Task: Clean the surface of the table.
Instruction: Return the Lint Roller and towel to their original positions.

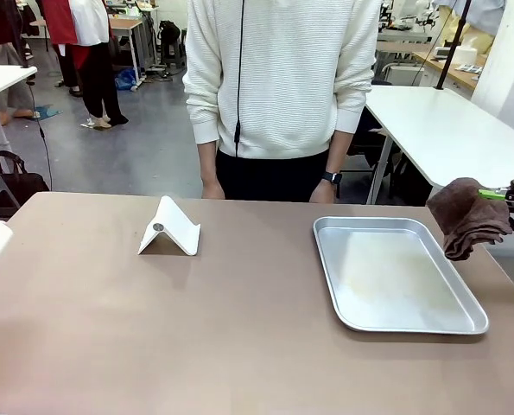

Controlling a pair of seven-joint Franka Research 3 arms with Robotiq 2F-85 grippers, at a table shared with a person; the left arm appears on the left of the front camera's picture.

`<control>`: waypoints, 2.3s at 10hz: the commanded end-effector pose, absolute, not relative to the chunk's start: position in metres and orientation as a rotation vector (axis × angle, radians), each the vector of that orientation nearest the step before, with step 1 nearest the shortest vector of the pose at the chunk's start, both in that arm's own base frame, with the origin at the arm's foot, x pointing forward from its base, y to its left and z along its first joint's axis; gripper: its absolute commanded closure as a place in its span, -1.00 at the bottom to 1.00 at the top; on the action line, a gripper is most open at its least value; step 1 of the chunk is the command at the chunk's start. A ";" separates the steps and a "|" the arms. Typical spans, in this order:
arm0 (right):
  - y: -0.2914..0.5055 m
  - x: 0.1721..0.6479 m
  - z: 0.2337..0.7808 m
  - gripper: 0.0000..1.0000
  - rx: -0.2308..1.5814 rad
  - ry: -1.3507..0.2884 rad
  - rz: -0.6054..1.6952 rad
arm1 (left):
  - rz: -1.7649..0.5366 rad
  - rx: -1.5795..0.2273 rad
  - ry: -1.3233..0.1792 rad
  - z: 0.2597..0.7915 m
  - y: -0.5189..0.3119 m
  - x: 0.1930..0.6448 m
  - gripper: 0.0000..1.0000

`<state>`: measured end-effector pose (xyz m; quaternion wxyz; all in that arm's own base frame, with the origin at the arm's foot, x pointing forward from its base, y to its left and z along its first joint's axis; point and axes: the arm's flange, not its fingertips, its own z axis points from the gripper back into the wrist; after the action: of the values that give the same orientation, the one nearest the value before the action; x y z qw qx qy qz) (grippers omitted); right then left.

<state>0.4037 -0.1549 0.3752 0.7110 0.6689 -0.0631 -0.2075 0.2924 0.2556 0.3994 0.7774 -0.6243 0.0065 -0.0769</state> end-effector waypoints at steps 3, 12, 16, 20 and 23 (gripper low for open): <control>-0.145 0.404 0.387 0.85 1.496 -0.189 -0.446 | -0.232 -1.316 0.014 0.414 0.247 0.299 0.55; 0.124 0.477 0.429 0.85 1.293 -0.139 -0.363 | -0.262 -1.023 0.008 0.517 0.014 0.418 0.55; 0.197 0.498 0.369 0.85 1.250 -0.011 -0.306 | -0.033 -0.950 -0.018 0.503 -0.042 0.489 0.55; 0.208 0.509 0.324 0.85 1.240 0.077 -0.304 | -0.026 -0.958 0.102 0.471 -0.051 0.553 0.55; 0.209 0.500 0.325 0.85 1.228 0.059 -0.309 | -0.007 -0.918 0.036 0.466 -0.052 0.529 0.55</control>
<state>0.5045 0.2076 0.3208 0.8051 0.5742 0.0305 -0.1456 0.5417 -0.0522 0.4630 0.8952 -0.4449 0.0256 -0.0070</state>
